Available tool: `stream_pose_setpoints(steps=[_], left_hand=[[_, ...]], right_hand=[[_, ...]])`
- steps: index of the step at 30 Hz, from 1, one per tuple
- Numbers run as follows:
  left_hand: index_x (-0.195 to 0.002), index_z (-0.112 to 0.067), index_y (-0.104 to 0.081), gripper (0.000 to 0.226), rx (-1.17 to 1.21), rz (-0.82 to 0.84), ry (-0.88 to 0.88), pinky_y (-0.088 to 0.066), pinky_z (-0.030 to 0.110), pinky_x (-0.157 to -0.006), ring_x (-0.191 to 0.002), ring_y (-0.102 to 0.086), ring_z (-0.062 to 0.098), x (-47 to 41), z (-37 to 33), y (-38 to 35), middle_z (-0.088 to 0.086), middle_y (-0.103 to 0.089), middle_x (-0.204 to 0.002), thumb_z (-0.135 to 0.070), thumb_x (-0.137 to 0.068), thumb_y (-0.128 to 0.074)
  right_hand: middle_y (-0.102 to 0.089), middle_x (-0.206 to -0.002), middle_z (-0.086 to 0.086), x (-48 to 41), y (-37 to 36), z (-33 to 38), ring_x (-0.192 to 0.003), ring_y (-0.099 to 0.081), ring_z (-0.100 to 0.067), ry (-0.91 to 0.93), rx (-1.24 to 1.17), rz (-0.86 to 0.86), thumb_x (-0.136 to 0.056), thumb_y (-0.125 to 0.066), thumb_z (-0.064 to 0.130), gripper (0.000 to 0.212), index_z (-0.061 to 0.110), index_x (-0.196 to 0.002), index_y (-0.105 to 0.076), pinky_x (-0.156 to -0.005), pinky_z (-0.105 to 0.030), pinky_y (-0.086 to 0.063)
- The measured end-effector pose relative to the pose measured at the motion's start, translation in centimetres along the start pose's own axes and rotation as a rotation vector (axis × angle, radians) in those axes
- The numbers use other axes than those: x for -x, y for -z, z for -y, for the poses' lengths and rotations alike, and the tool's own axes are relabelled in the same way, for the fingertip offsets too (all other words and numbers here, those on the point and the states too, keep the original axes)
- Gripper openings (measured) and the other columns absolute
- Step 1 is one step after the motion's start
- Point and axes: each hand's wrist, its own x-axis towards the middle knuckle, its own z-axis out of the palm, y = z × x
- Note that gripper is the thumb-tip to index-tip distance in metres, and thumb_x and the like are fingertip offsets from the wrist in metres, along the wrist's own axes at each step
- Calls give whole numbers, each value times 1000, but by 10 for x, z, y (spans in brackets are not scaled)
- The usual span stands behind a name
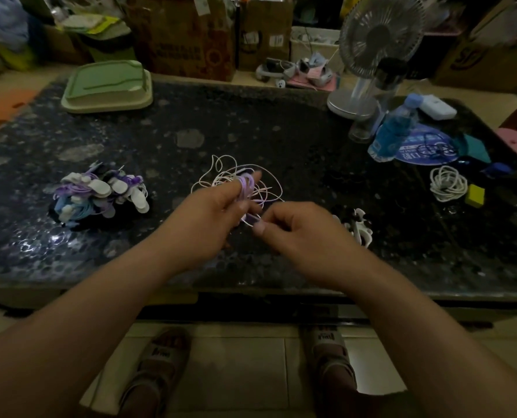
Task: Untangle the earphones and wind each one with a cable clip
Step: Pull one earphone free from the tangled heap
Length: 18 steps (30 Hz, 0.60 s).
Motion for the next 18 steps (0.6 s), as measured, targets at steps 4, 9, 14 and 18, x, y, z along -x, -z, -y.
stream_pose_setpoints(steps=[4, 9, 14, 18], left_hand=[[-124, -25, -66, 24, -143, 230, -57, -58, 27, -84, -100, -69, 2, 6, 2, -2, -22, -70, -115, -26, -110, -48], [-105, -14, -62, 20, 25, 427, -14, -58, 39, -61, -54, -50, 7, 12, -12, -3, 3, -65, -92, -21, -111, -44], [-124, -10, -65, 27, 578, 661, 57, -53, 33, -58, -52, -33, 15, 16, -25, -7, 11, -52, -83, -23, -109, -47], [-132, -9, -63, 33, 867, 374, 77, -53, 30, -59, -54, -44, 13, 10, -30, -16, 15, -53, -89, -23, -106, -49]], right_hand=[[-62, -64, 14, -3, 17, -7, -59, -55, 4, 30, -8, -139, -93, -76, 36, 19, 19, -83, -73, -54, -13, -39], [-69, -72, 3, -1, 37, -10, -64, -58, -2, 50, -182, -122, -91, -79, 29, 15, 15, -88, -74, -61, -20, -47], [-62, -69, -10, -2, 38, -21, -61, -49, -21, -61, -637, 72, -97, -65, 29, 23, 7, -92, -71, -55, -30, -40], [-64, -82, -11, -9, 17, -20, -73, -46, -27, -119, -809, 23, -103, -59, 25, 20, 12, -105, -74, -66, -32, -41]])
